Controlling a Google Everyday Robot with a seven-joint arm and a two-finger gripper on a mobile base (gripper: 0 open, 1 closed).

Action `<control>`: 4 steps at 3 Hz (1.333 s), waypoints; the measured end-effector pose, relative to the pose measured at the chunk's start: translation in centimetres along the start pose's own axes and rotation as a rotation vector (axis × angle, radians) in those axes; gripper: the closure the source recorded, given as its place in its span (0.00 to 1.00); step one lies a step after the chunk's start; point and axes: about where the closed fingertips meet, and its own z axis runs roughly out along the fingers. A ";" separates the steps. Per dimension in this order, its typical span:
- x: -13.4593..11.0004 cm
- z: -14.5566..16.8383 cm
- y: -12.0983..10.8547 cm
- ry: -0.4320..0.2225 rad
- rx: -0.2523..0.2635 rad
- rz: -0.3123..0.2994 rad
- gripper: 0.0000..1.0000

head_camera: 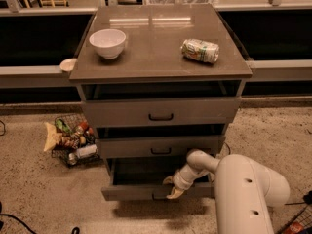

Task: Open bottom drawer

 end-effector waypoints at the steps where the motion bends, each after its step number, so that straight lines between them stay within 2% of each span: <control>1: -1.7 0.9 2.5 -0.041 -0.050 0.024 0.87; 2: -2.7 2.2 4.1 -0.096 -0.089 0.045 1.00; 3: -2.8 2.3 4.3 -0.098 -0.090 0.045 1.00; 4: -3.3 3.0 5.1 -0.137 -0.113 0.062 1.00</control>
Offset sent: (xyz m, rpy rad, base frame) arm -0.0906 0.0352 -0.0160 0.1417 0.2626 0.0121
